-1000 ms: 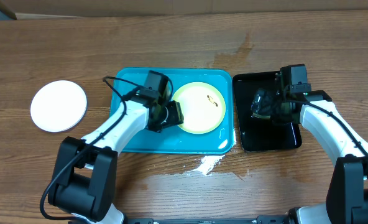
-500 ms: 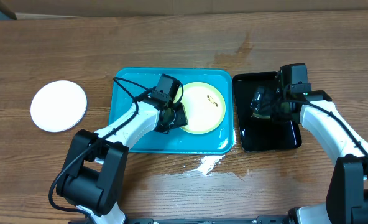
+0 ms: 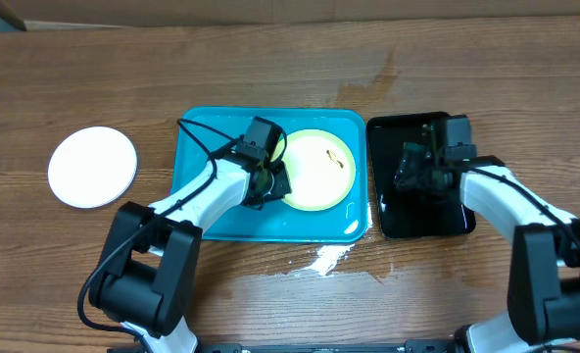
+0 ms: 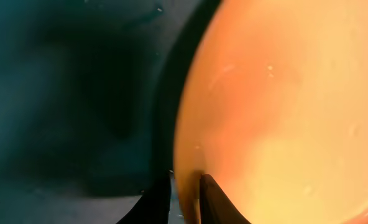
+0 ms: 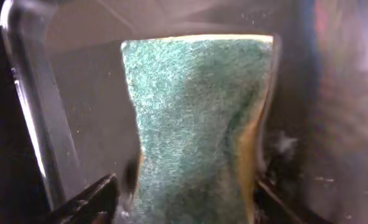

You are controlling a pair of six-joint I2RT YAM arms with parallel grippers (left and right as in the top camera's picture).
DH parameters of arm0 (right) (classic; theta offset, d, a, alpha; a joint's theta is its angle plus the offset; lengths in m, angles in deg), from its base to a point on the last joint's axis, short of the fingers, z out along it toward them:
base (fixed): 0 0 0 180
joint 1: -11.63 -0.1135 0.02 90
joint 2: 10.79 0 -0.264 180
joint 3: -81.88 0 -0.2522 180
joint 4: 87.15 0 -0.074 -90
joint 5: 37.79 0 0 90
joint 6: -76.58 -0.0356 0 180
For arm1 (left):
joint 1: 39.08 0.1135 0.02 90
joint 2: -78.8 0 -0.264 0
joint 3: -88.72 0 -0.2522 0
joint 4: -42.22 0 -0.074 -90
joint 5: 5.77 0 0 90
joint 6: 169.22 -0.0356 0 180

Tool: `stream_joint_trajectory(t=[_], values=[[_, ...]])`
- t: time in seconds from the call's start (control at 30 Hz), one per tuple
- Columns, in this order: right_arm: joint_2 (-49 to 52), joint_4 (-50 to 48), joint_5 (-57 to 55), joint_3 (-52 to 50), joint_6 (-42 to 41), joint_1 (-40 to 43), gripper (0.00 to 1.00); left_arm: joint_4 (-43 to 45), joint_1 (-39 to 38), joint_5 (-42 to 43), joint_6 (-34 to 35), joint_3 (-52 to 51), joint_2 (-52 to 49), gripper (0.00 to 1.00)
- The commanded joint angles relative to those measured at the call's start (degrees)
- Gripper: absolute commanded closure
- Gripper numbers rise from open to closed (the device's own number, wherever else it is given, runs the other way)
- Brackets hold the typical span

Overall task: Clean dirty plates on tray and stack at the side
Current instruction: 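Lower the right gripper onto the sponge on the black tray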

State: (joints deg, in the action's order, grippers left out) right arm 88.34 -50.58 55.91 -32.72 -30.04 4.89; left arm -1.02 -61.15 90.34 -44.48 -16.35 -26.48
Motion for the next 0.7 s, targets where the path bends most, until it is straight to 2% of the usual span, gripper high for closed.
stream_joint_trajectory(t=[0.0, 0.13, 0.27, 0.33, 0.47, 0.53, 0.57, 0.63, 0.67], values=[[2.01, -0.04, -2.45, -0.26, 0.11, -1.79, 0.39, -0.50, 1.99, -2.29, -5.60, -0.15, 0.04, 0.80], [2.25, 0.63, -4.74, -0.22, -0.11, -2.03, 0.51, -0.70, 2.75, -4.04, -10.56, -0.13, 0.42, 0.79], [2.25, 0.61, -4.72, 0.00, -0.09, -2.03, 0.64, -1.92, 3.19, -8.39, -11.10, -0.13, 0.42, 0.76], [2.25, 1.01, -4.74, 0.59, -0.07, -2.03, 0.77, -1.99, 3.32, -8.68, -12.31, -0.13, 0.42, 0.76], [2.14, 3.39, -4.74, 2.82, -0.04, -2.03, 0.96, -1.97, 3.30, -8.70, -13.14, -0.13, 0.42, 0.74], [2.12, 5.09, -4.74, 3.93, -0.04, -2.03, 0.96, -1.97, 3.30, -8.76, -13.16, -0.13, 0.42, 0.73], [2.12, 5.60, -4.72, 4.20, -0.04, -2.03, 0.89, -1.97, 3.30, -9.07, -13.14, -0.13, 0.42, 0.73], [2.14, 5.75, -4.72, 4.33, -0.04, -2.03, 0.47, -2.01, 3.30, -9.27, -13.14, -0.15, 0.42, 0.71], [2.14, 5.16, -4.72, 4.33, 0.07, -2.03, 0.38, -2.01, 3.30, -9.27, -13.14, -0.15, 0.42, 0.70]])
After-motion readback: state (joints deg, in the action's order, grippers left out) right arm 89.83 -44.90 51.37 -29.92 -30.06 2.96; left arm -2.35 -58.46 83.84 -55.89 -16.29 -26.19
